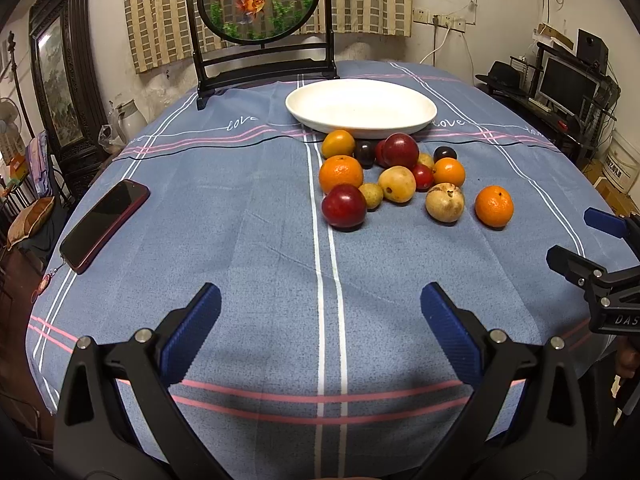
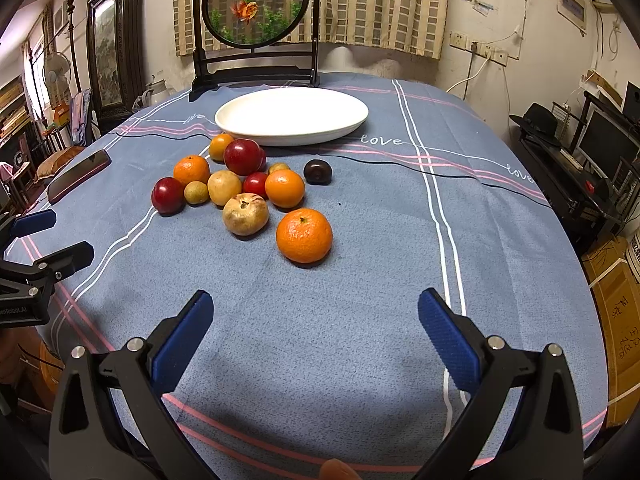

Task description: Organize fruits

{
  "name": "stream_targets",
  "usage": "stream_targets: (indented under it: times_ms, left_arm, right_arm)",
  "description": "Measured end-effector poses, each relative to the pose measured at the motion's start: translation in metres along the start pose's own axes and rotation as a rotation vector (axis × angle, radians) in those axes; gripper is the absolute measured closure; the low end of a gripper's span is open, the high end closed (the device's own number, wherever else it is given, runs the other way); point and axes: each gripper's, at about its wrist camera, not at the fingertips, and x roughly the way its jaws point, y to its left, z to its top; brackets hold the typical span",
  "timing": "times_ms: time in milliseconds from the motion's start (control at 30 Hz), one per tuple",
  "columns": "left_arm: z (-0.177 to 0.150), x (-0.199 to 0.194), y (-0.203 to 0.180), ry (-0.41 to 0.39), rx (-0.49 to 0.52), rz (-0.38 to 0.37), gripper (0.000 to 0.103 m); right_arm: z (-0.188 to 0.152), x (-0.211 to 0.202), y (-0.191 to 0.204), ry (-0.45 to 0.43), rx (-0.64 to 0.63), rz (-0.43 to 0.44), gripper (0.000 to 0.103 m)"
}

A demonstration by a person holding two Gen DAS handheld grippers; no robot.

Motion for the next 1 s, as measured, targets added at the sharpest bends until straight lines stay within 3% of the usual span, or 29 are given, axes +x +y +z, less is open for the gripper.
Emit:
stream_targets:
  times_ms: [1000]
  left_arm:
    - [-0.0020,0.0023,-0.0019,0.017,0.008,-0.003,0.002]
  right_arm:
    - [-0.0013,0.0024,-0.0006,0.012,0.003,0.002,0.001]
